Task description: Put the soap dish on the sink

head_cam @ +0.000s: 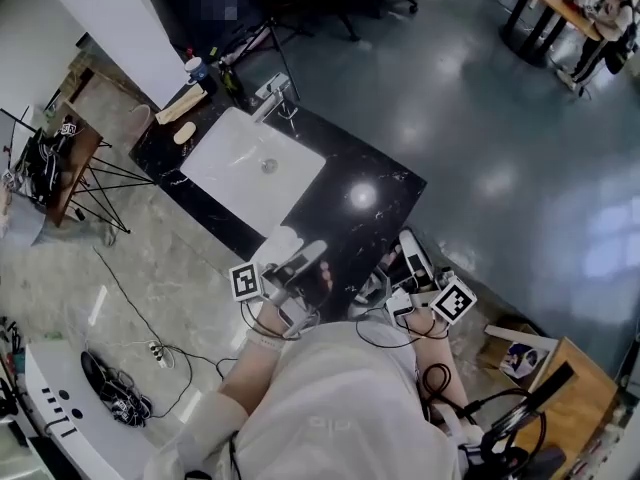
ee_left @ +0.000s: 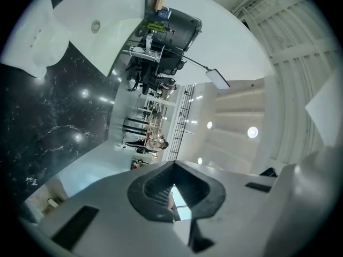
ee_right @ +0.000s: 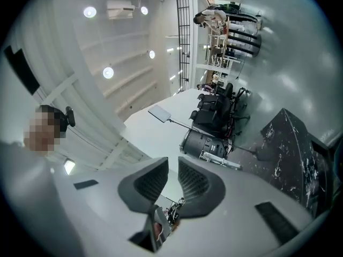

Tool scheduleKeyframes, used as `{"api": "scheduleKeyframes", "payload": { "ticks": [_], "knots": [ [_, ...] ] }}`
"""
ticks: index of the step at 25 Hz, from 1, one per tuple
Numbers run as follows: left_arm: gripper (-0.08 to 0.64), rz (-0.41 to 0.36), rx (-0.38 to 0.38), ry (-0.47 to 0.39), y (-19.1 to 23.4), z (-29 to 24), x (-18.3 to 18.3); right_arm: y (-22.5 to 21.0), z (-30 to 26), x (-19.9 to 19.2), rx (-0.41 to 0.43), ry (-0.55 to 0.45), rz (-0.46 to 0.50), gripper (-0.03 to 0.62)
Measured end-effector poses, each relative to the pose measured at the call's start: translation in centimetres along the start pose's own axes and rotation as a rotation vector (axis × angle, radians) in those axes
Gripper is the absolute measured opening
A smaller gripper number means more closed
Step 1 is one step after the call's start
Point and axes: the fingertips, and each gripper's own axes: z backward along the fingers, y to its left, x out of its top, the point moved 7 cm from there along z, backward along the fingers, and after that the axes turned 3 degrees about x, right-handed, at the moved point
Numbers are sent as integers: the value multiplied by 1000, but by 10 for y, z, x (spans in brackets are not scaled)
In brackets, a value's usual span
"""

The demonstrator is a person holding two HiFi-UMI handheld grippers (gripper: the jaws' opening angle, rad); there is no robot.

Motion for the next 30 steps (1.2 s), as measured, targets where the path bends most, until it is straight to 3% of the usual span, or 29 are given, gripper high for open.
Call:
{"api": "scheduleKeyframes", "payload": {
  "ticks": [10,30],
  "knots": [
    [8,15,6,27,1,-6,2,3,-3,2,1,-7,-19,60],
    [8,16,-10,-24,-1,10,4,-3,-17,-15,4,58,-45,57]
  ]
}}
